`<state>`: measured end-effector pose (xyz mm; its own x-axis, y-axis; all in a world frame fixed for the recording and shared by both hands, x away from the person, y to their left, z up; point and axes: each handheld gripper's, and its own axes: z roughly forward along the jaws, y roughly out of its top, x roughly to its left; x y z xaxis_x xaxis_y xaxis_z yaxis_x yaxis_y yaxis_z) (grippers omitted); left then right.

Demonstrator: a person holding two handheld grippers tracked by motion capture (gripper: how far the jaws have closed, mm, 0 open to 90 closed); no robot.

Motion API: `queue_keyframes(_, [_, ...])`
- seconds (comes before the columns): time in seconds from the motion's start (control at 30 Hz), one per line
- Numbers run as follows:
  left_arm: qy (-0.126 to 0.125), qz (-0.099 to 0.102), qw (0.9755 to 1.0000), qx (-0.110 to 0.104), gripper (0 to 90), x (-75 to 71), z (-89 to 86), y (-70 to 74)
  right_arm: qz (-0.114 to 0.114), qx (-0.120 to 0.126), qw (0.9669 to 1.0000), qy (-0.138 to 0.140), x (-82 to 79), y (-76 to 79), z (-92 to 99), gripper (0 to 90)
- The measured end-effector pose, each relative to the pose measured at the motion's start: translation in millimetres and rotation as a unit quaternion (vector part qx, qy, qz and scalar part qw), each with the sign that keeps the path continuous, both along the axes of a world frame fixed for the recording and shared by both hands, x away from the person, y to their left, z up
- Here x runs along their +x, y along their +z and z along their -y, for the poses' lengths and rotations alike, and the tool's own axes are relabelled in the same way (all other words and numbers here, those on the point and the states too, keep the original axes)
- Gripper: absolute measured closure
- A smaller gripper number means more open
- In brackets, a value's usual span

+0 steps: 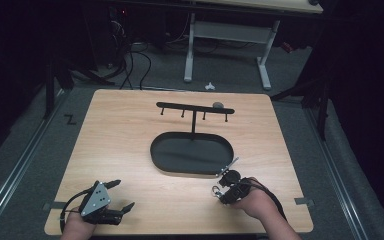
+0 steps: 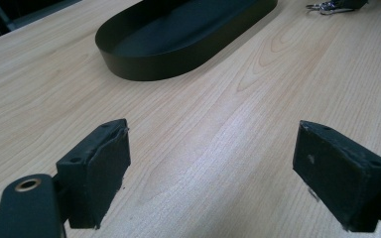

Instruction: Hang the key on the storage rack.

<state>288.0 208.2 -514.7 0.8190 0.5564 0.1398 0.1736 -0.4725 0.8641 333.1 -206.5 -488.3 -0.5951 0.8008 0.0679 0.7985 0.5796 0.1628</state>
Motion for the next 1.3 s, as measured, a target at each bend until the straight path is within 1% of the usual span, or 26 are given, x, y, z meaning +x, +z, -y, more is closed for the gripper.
queue_keyframes(0.03, [0.0, 0.0, 1.0, 0.0, 15.3, 0.0, -0.1, 0.0, 0.0, 0.0, 1.0, 0.0, 0.0, 0.0, 0.0, 67.2])
queue_keyframes(0.1, [0.0, 0.0, 1.0, 0.0, 15.3, -0.1, 0.0, 0.1, 0.005, -0.008, 0.9999, 0.007, -1.2, 0.0, -2.8, 66.0])
queue_keyframes(0.2, [0.0, 0.0, 1.0, 0.0, 15.3, -0.2, 0.1, 0.0, 0.006, -0.01, 0.9998, 0.013, -1.0, -0.2, -4.4, 64.2])
queue_keyframes(0.23, [-0.001, 0.0, 1.0, 0.001, 15.3, -0.2, 0.1, 0.2, 0.005, -0.013, 0.9998, 0.015, -1.1, 0.0, -5.8, 63.8])
queue_keyframes(0.27, [-0.001, 0.0, 1.0, 0.0, 15.3, -0.3, 0.1, 0.2, 0.007, -0.022, 0.9995, 0.024, -0.8, 0.0, -8.7, 63.4])
queue_keyframes(0.3, [-0.001, 0.0, 1.0, 0.0, 15.3, -0.3, 0.1, 0.2, 0.007, -0.022, 0.9995, 0.024, -0.8, 0.0, -8.7, 63.4])
queue_keyframes(0.33, [0.0, 0.0, 1.0, 0.0, 15.3, -0.2, -0.1, 0.2, 0.012, -0.027, 0.9985, 0.046, 1.2, -0.4, -9.3, 63.4])
queue_keyframes(0.43, [-0.001, 0.0, 1.0, 0.0, 15.3, -0.2, -0.2, 0.2, 0.011, -0.032, 0.9982, 0.05, 0.8, -0.5, -11.2, 62.5])
queue_keyframes(0.47, [0.0, 0.0, 1.0, -0.001, 15.3, -0.2, -0.1, 0.2, 0.012, -0.037, 0.9973, 0.063, 1.4, -0.6, -11.4, 62.2])
queue_keyframes(0.53, [-0.001, 0.0, 1.0, -0.001, 15.3, -0.3, 0.0, 0.2, 0.013, -0.046, 0.9965, 0.068, 1.2, -0.8, -14.1, 61.6])
queue_keyframes(0.67, [-0.002, 0.0, 1.0, 0.0, 15.3, -0.6, 0.2, 0.5, 0.01, -0.049, 0.9962, 0.071, 3.6, -0.8, -16.6, 60.7])
queue_keyframes(0.77, [-0.002, 0.0, 1.0, 0.0, 15.3, -0.5, 0.3, 0.5, 0.007, -0.049, 0.9964, 0.069, 4.1, -0.6, -16.6, 61.9])
queue_keyframes(0.8, [-0.002, 0.0, 1.0, 0.0, 15.3, -0.5, 0.4, 0.5, 0.009, -0.047, 0.9969, 0.062, 4.0, -0.5, -16.3, 63.8])
queue_keyframes(0.83, [-0.002, 0.0, 1.0, 0.0, 15.3, -0.5, 0.4, 0.5, 0.009, -0.047, 0.9969, 0.062, 4.0, -0.5, -16.3, 63.8])
queue_keyframes(0.93, [-0.003, 0.0, 1.0, 0.0, 15.3, -0.7, 0.3, 0.5, 0.012, -0.046, 0.9971, 0.06, 5.0, -0.4, -14.3, 67.5])
queue_keyframes(1.07, [-0.002, 0.0, 1.0, 0.0, 15.3, -0.7, 0.2, 0.5, 0.014, -0.045, 0.9971, 0.06, 4.5, -0.5, -13.9, 67.9])
queue_keyframes(1.13, [-0.002, 0.0, 1.0, -0.001, 15.3, -0.4, 0.4, 0.3, 0.018, -0.042, 0.9977, 0.05, 2.5, -0.5, -14.4, 68.4])
queue_keyframes(1.2, [-0.002, 0.0, 1.0, -0.001, 15.3, -0.4, 0.4, 0.2, 0.021, -0.042, 0.9975, 0.053, 2.4, -0.5, -13.9, 68.5])
queue_keyframes(1.23, [-0.002, 0.0, 1.0, 0.0, 15.3, -0.3, 0.3, 0.2, 0.02, -0.039, 0.9972, 0.061, 2.1, -0.4, -13.9, 68.5])
queue_keyframes(1.27, [-0.001, 0.0, 1.0, 0.001, 15.3, 0.0, 0.2, 0.0, 0.009, -0.017, 0.9983, 0.056, 4.0, -0.2, -11.2, 68.5])
queue_keyframes(1.3, [0.0, 0.0, 1.0, 0.0, 15.3, 0.2, 0.2, -0.1, 0.009, -0.017, 0.9983, 0.056, 4.0, -0.2, -11.2, 68.5])
